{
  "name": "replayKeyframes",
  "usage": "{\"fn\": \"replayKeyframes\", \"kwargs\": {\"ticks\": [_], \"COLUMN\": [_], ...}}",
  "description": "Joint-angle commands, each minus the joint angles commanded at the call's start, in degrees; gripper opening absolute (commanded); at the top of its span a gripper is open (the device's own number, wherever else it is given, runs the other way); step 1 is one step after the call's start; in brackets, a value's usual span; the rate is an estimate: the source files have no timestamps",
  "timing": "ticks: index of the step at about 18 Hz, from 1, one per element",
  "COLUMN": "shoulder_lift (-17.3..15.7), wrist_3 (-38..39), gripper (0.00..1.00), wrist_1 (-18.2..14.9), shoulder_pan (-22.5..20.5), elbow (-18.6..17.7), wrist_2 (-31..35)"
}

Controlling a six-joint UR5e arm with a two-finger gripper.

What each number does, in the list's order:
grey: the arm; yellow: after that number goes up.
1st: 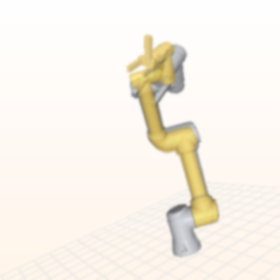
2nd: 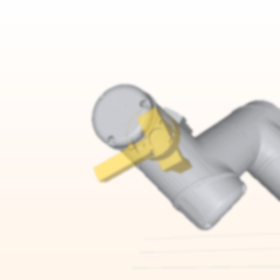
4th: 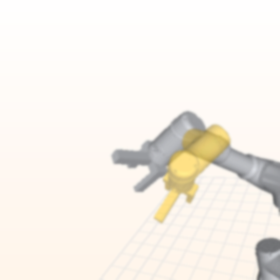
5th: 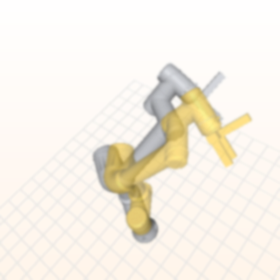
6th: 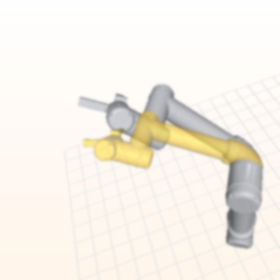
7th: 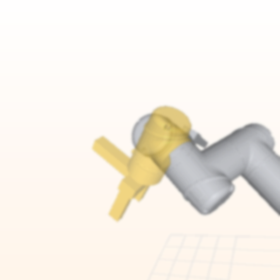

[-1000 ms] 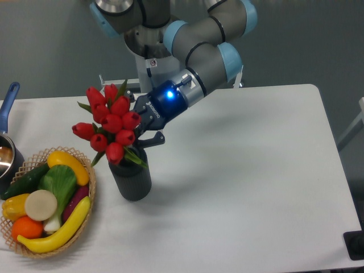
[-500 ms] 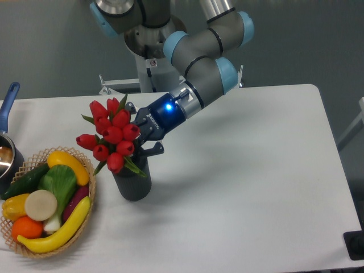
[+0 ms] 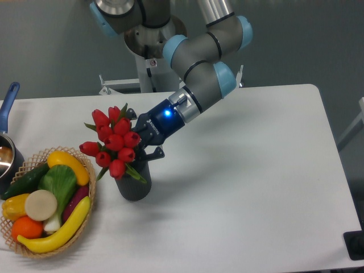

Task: Insert the flowers into the vase
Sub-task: 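Push the tulip bunch further down into the vase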

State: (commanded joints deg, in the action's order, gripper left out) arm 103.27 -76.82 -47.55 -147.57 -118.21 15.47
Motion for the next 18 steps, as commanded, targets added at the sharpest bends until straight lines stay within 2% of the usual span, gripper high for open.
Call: {"fn": "replayKeyframes", "kwargs": {"ticks": [7, 8, 11, 12, 14, 18], "shoulder_lift": [0.18, 0.09, -0.09, -0.17, -0.09, -0.18], "wrist_3": [0.0, 0.0, 0.0, 0.0, -0.09, -0.18], "gripper": [0.51, 0.55, 0.81, 0.83, 0.95, 1.0], "wrist_1": [-0.09, 0.0, 0.0, 0.0, 0.0, -0.09], "shoulder_pan": [-0.09, -0.17, -0.26, -0.26, -0.26, -0.44], "elbow": [0.09, 0.17, 0.26, 0.35, 0.7, 0.88], "wrist_2": [0.35, 0.35, 0.35, 0.44, 0.44, 0.53]}}
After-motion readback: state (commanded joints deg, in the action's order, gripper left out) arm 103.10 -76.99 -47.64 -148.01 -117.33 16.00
